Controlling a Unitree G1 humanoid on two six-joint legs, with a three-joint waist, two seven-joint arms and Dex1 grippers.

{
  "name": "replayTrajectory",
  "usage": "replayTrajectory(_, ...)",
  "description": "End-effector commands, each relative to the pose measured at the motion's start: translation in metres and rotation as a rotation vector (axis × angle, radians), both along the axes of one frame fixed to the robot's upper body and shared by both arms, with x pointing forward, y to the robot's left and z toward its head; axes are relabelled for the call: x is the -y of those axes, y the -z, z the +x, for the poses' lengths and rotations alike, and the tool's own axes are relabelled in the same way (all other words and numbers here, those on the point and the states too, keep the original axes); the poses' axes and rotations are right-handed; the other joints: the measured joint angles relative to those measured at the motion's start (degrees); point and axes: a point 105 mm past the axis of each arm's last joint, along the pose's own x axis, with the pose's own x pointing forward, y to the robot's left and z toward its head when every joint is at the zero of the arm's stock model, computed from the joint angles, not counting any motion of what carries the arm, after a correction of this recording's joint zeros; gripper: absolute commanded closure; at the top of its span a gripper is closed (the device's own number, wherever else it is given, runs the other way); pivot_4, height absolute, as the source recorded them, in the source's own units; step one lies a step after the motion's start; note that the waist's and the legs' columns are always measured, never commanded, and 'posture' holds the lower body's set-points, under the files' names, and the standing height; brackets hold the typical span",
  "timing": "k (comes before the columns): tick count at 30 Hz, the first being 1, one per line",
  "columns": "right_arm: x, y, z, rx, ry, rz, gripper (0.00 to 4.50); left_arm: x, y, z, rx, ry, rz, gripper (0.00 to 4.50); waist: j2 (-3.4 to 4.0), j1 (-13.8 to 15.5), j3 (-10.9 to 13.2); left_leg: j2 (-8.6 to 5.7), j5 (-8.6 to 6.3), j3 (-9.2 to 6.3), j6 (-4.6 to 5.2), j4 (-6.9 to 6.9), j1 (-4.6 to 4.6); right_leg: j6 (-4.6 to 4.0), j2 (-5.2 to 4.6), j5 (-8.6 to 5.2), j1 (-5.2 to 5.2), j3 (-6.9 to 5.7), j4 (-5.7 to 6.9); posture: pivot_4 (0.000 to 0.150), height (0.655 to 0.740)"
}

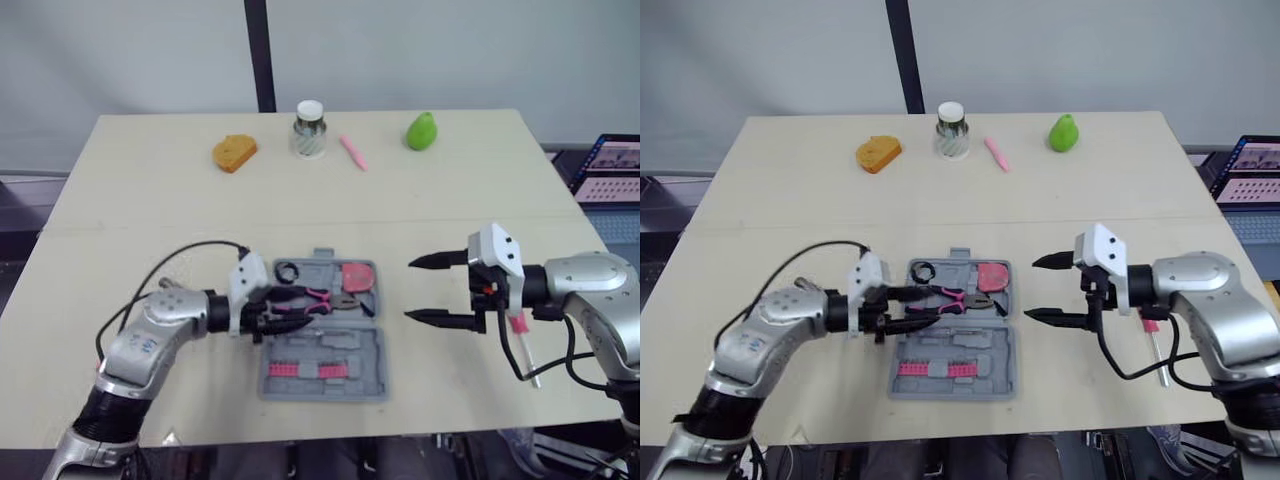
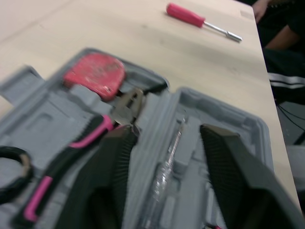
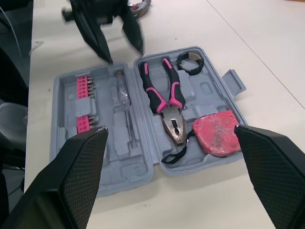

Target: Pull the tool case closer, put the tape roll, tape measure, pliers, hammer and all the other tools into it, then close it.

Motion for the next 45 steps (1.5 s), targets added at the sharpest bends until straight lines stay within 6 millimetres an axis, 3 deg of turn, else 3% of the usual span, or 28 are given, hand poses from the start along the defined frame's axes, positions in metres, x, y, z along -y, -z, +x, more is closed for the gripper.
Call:
replayTrajectory(1, -0.003, -0.009, -0.005, 0.027, -0.006, 0.016, 0.00, 0.001, 0.001, -0.003, 0.043, 0.028, 0.019, 4.12, 0.00, -0.01, 0.00, 0.00, 0.00, 0.00, 0.00, 0.00, -0.01, 0.00, 0.00, 0.00, -0.01, -0.01, 0.00, 0.150, 0.7400)
replayTrajectory(2, -0.003, -0.008, -0.006, 0.021, -0.004, 0.014, 0.00, 0.001, 0.003, -0.004, 0.042, 0.028, 0.018, 4.45, 0.00, -0.01, 0.00, 0.03, 0.00, -0.01, 0.00, 0.00, -0.02, 0.00, 0.00, 0.00, -0.02, -0.01, 0.00, 0.150, 0.7400)
replayTrajectory(16, 0.000, -0.005, -0.012, -0.011, 0.002, -0.001, 0.00, 0.003, 0.030, -0.001, 0.028, 0.012, 0.074, 4.45, 0.00, 0.01, 0.00, 0.06, 0.01, -0.01, 0.03, 0.00, -0.02, 0.03, -0.06, 0.02, -0.02, -0.01, 0.01, 0.150, 0.7400)
replayTrajectory(27, 0.000, -0.006, -0.011, -0.003, 0.006, -0.001, 0.00, 0.010, 0.016, 0.007, 0.039, 0.010, -0.005, 4.45, 0.00, 0.02, 0.00, 0.07, 0.02, -0.02, 0.04, 0.00, -0.03, 0.03, -0.08, 0.02, -0.02, -0.01, 0.02, 0.150, 0.7400)
replayTrajectory(45, 0.000, -0.006, -0.011, 0.003, 0.018, -0.007, 0.00, 0.016, 0.035, 0.011, 0.034, 0.032, 0.067, 4.45, 0.00, 0.04, 0.00, 0.05, 0.02, -0.02, 0.05, 0.00, -0.02, 0.03, -0.07, 0.02, -0.02, -0.01, 0.02, 0.150, 0.7400)
